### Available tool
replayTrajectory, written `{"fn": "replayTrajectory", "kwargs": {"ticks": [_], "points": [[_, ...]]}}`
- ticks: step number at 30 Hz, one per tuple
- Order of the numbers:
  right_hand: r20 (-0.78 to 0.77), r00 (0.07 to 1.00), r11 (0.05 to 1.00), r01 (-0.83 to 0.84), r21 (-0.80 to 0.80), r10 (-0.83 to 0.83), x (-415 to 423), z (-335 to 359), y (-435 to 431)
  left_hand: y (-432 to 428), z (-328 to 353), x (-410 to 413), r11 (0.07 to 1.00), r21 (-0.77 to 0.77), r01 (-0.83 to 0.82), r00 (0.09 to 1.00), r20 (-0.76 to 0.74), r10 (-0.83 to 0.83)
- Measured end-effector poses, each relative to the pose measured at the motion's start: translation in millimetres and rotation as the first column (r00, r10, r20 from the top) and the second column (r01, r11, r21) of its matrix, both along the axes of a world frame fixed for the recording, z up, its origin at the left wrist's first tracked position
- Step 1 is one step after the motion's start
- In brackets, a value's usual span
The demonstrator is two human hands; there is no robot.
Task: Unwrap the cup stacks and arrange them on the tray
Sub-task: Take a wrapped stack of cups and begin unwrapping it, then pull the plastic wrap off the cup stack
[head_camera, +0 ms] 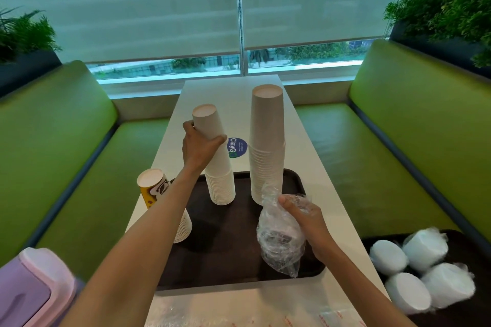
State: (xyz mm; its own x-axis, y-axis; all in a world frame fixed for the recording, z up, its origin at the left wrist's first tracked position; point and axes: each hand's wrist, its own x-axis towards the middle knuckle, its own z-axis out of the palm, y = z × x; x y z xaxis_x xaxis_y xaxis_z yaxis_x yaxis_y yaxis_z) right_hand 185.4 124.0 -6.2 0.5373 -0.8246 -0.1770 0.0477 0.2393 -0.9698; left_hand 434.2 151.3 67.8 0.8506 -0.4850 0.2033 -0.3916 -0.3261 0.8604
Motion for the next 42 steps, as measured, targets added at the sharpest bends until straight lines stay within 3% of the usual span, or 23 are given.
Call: {"fn": "replayTrajectory", "kwargs": {"ticks": [9,14,21,25,29,30,36,42], "points": [[0.014,1.000,1.000,0.000,0.004,0.000,4,1,4,9,-20,-7,0.997,0.064,0.048,0.999,0.003,-0.048],[0.007,0.999,0.999,0.041,0.035,-0.041,5,3,2,16,-42,-14,0.982,0.135,0.131,0.968,-0.229,-0.097],[0.124,0.982,0.955,0.104,0.279,-0.144,9,12,8,58,-59,-81,0.996,-0.046,0.074,0.902,-0.422,-0.086],[0.156,0.972,0.936,0.114,0.333,-0.174,16,13,17,85,-75,-125,0.994,-0.103,0.035,0.702,-0.706,-0.098],[0.169,0.967,0.934,0.127,0.334,-0.191,23,14,37,91,-82,-149,0.964,-0.242,-0.114,0.252,-0.945,-0.207],[0.190,0.964,0.935,0.115,0.337,-0.187,23,14,42,93,-82,-151,0.948,-0.275,-0.163,0.207,-0.949,-0.239],[0.157,0.974,0.962,0.126,0.241,-0.166,14,17,59,105,-63,-155,0.932,-0.158,-0.325,0.414,-0.910,-0.010],[0.209,0.959,0.973,0.160,0.168,-0.194,-2,26,56,121,-67,-150,0.910,-0.110,-0.400,0.715,-0.659,0.235]]}}
